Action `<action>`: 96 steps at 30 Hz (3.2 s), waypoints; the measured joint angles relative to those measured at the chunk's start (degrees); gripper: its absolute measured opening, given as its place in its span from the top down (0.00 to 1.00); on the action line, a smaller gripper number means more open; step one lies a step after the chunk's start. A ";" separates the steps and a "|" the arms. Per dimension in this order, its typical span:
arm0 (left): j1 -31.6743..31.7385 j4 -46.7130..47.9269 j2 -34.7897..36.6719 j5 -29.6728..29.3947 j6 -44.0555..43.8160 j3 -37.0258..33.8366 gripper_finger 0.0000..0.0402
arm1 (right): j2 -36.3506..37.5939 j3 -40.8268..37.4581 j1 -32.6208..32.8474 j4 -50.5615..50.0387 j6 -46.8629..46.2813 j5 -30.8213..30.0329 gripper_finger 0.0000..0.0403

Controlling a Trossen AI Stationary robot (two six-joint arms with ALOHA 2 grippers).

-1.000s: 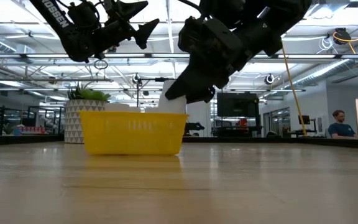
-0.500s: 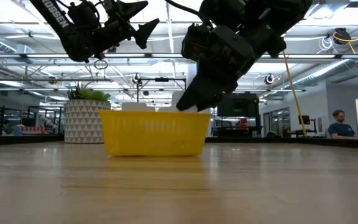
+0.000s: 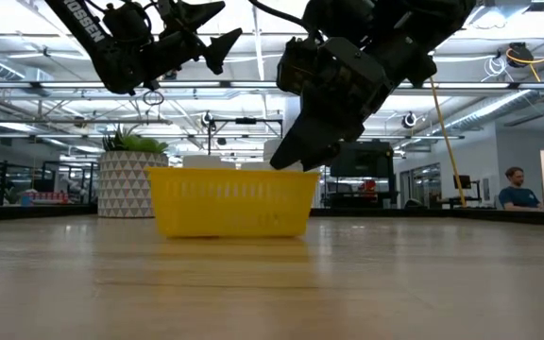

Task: Pick and place pill bottles into a basket
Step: Put the white medicine bottle into the yellow bin

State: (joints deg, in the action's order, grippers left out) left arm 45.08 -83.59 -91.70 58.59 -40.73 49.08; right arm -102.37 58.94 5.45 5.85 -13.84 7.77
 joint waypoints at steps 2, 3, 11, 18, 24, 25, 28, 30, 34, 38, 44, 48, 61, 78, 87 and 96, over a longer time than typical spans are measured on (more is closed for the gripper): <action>0.00 0.00 0.00 0.00 0.00 0.00 0.15 | 0.00 0.00 0.20 0.00 -0.27 0.00 0.57; 0.00 0.00 0.00 0.00 0.00 0.00 0.14 | 0.00 0.00 0.31 0.00 -0.27 -0.02 0.56; 0.00 0.00 0.00 0.02 0.00 0.00 0.15 | 0.00 0.02 0.66 0.04 -0.01 0.00 0.56; 0.00 0.00 0.00 0.02 0.00 0.00 0.14 | 0.00 0.02 0.66 0.26 -0.03 0.02 0.46; 0.00 0.00 0.00 0.04 0.00 0.00 0.15 | 0.00 0.02 0.94 0.85 -0.03 0.00 0.40; 0.00 0.00 0.00 0.02 -0.01 0.00 0.15 | 0.00 0.02 1.01 0.99 -0.04 0.00 0.39; 0.00 -0.01 0.00 0.02 -0.02 0.00 0.14 | 0.00 0.02 1.06 1.65 -0.43 0.02 0.38; 0.00 0.00 0.00 0.04 0.00 0.00 0.14 | 0.59 0.02 1.03 1.50 -0.45 -0.02 0.38; 0.00 0.00 0.02 0.07 -0.05 0.00 0.15 | 3.49 0.04 1.03 1.57 -0.39 -0.24 0.38; 0.00 0.00 0.02 0.45 -0.25 0.00 0.14 | 8.71 0.04 1.06 0.19 0.71 -3.28 0.38; -0.18 0.38 0.02 4.01 -0.63 0.00 0.14 | 19.72 0.04 1.91 -7.03 1.54 -10.76 0.41; -0.98 2.82 0.04 7.21 -0.20 0.00 0.15 | 27.59 0.06 5.11 -16.43 0.37 -19.75 0.44; -1.66 6.35 0.04 8.46 5.02 0.00 0.15 | 30.33 18.57 19.23 -54.48 -20.40 -36.71 0.57; 2.32 11.92 0.04 9.40 4.48 0.02 0.15 | 15.83 23.12 27.88 -74.55 -57.48 -17.82 0.62; 2.12 12.30 0.04 10.42 5.99 0.02 0.15 | 15.63 15.80 35.02 -68.69 -79.38 -4.75 0.57; 1.68 12.32 0.04 10.38 6.22 0.02 0.16 | 15.72 9.30 36.52 -62.65 -82.91 0.84 0.49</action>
State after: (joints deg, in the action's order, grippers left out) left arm 46.76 -71.26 -91.66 68.97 -34.51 49.10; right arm -86.65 68.24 41.96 -56.81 -96.75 8.61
